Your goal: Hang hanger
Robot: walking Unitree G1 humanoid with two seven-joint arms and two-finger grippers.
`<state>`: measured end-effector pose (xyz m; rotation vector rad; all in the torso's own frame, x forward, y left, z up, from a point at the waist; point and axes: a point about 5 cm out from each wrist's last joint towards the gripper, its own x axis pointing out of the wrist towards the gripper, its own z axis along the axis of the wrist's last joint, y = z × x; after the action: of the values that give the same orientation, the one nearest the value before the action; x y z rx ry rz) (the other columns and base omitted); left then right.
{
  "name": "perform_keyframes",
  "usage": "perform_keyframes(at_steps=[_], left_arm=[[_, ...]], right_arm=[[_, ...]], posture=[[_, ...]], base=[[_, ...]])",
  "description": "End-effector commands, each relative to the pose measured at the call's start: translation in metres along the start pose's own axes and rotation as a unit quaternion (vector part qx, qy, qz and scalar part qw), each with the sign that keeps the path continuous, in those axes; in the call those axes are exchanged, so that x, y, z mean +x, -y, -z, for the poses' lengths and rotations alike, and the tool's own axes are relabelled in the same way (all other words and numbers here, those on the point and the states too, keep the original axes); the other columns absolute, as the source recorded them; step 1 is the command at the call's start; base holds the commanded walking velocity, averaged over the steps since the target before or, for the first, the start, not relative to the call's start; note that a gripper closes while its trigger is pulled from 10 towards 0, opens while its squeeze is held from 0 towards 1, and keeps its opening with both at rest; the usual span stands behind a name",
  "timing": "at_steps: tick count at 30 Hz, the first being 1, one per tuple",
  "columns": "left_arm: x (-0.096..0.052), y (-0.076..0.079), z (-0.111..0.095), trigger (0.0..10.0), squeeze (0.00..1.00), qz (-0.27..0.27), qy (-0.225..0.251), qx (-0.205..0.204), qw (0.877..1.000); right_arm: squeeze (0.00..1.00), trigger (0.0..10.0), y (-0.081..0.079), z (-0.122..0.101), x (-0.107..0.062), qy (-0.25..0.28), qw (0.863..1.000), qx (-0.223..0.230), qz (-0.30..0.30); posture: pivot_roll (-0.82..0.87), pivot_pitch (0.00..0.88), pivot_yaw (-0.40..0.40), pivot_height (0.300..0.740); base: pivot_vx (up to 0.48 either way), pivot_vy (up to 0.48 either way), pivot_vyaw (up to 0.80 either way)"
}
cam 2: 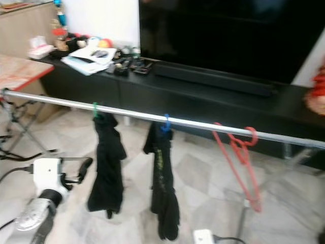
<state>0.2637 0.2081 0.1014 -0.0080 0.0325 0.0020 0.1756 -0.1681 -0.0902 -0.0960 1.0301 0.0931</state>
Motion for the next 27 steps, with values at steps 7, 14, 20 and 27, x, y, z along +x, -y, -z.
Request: perform_keyframes(at_steps=[7,14,20,27], left_arm=[[0.0015,-0.0007,0.0001,10.0,0.0,-0.003,-0.005,-0.003,1.0],[0.0012,-0.0019,0.0003,10.0,0.0,-0.006,-0.006,0.0,1.0],[0.0011,-0.0024,0.0007,10.0,0.0,-0.008,-0.007,0.001,1.0],[0.0012,-0.0013,0.0005,10.0,0.0,-0.003,-0.007,0.004,1.0]], right_arm=[[0.0,10.0,0.0065,0.0006,-0.0006,-0.003,1.0,0.0,0.009],[0.0,10.0,0.0061,0.0007,-0.0005,-0.004,1.0,0.001,0.009],[0.0,10.0,0.006,-0.0002,-0.0005,-0.002,1.0,-0.01,0.005],[0.0,10.0,0.0062,0.0006,-0.0006,-0.002,1.0,0.005,0.008]], posture=[[0.0,0.08,-0.013,0.74],[0.0,0.083,-0.011,0.74],[0.0,0.083,-0.012,0.74],[0.0,0.085,-0.011,0.74]], base=[[0.035,0.0,0.0],[0.323,0.0,0.0],[0.359,0.0,0.0],[0.361,0.0,0.28]])
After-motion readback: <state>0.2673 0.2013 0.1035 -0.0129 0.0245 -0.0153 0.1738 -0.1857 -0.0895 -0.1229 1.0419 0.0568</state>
